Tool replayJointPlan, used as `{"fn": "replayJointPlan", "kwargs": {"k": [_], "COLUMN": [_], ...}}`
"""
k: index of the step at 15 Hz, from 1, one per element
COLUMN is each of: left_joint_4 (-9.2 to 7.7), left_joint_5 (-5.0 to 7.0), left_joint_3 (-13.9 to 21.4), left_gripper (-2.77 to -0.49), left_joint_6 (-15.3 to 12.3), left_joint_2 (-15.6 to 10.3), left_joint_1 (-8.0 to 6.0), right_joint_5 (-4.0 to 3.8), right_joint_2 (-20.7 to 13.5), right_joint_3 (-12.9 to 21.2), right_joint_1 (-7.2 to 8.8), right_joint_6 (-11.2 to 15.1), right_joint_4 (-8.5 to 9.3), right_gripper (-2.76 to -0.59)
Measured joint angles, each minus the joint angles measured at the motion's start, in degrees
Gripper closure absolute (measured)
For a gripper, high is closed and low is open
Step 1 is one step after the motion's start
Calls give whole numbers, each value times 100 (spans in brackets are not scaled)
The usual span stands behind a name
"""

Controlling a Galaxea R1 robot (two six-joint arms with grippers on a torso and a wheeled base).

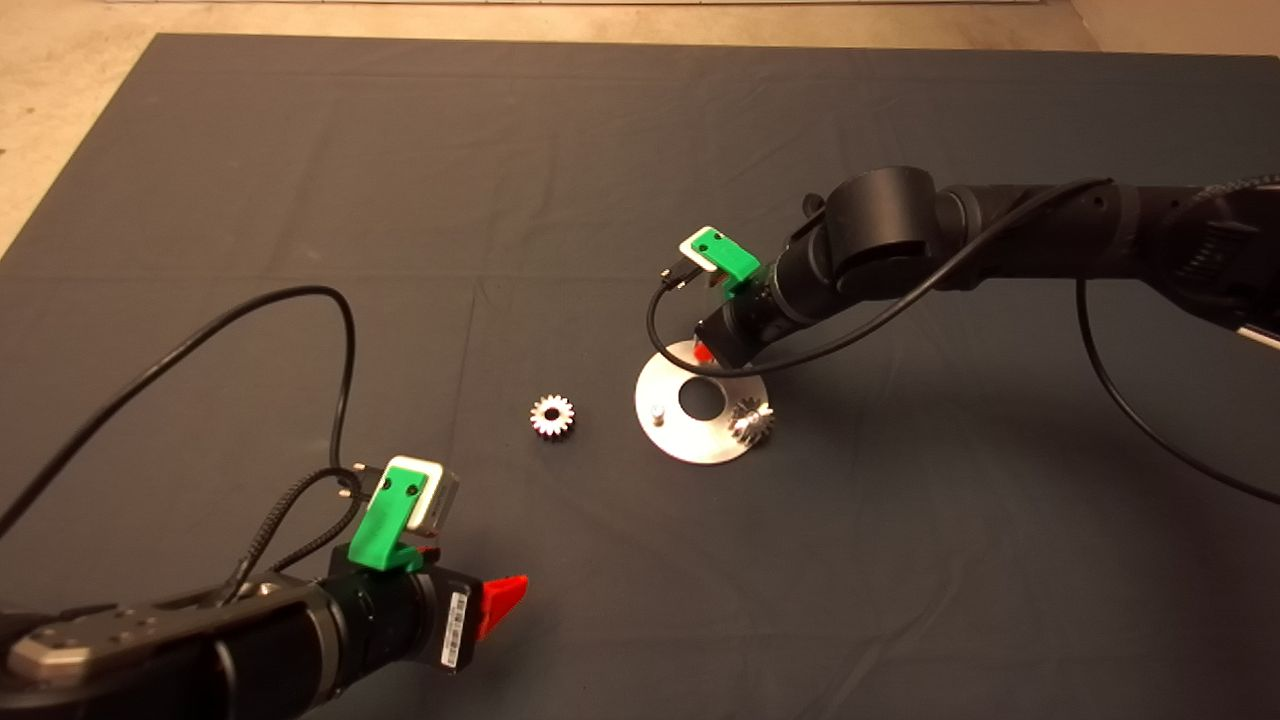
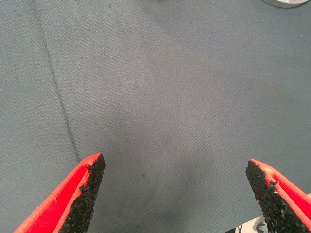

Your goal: Install three planetary gears onto the carrier pins

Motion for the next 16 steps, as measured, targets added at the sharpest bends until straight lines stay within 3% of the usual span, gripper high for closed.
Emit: {"fn": "replayJointPlan", "kwargs": {"k": [16], "left_joint_4": [0], "left_joint_5": [-6], "left_joint_3": [0], "left_gripper": [-206], "left_joint_6": [0], "left_joint_2": [-22], "left_joint_1": [-16], "right_joint_5": [194], "right_joint_2": [0], "right_joint_3": [-86], "right_joint_1": [15], "right_joint_6": [-22], "right_joint_4": [78], "right_gripper": [-97]}}
